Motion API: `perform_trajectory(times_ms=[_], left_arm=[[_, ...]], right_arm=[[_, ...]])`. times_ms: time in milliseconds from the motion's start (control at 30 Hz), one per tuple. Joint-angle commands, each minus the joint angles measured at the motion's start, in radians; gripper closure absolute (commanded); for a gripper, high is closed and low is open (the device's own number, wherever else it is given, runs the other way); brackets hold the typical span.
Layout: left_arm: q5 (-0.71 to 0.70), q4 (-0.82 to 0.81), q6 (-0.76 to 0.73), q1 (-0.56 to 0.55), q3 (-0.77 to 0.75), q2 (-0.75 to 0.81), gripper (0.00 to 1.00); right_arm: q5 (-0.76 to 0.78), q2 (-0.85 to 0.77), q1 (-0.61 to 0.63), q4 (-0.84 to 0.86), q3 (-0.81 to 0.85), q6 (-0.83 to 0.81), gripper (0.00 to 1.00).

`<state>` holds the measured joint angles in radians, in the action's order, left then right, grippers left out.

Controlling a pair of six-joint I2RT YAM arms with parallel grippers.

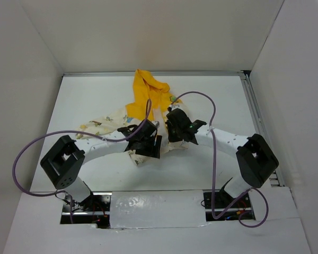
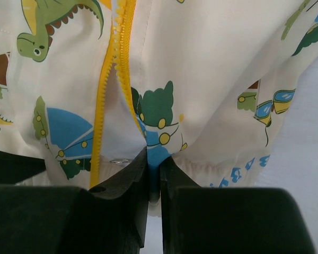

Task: Zip up the jacket

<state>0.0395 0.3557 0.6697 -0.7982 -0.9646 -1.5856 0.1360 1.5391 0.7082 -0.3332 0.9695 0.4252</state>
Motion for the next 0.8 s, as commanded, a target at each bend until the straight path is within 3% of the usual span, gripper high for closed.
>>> perform_trajectory(times_ms=[0, 67, 100, 133, 167, 233, 367, 767], left_arm=[[-0.033, 0.034, 0.042, -0.007, -0.062, -0.037, 0.28], [-0.070, 0.052, 0.050, -0.007, -0.074, -0.053, 0.36], [-0.081, 0.058, 0.057, -0.007, -0.083, -0.065, 0.49], [-0.084, 0.065, 0.059, -0.007, -0.088, -0.070, 0.54], [-0.089, 0.069, 0.070, -0.007, -0.089, -0.077, 0.69], [-0.090, 0.072, 0.076, -0.007, -0.092, -0.079, 0.83], [-0.099, 0.075, 0.090, -0.007, -0.088, -0.062, 1.00], [-0.086, 0.013, 0.087, 0.033, -0.011, 0.130, 1.00]], right_arm=[[-0.027, -0.053, -0.003, 0.051, -0.018, 0.003, 0.83], [-0.030, -0.060, -0.003, 0.053, -0.028, 0.007, 0.84], [-0.029, -0.069, -0.004, 0.053, -0.031, 0.006, 0.84], [-0.027, -0.076, -0.004, 0.056, -0.034, 0.007, 0.84], [-0.030, -0.086, -0.006, 0.056, -0.041, 0.004, 0.83], [-0.038, -0.105, -0.010, 0.056, -0.049, 0.007, 0.84], [-0.052, -0.132, -0.016, 0.059, -0.063, 0.006, 0.83], [-0.131, -0.240, -0.082, 0.077, -0.144, -0.026, 0.78]])
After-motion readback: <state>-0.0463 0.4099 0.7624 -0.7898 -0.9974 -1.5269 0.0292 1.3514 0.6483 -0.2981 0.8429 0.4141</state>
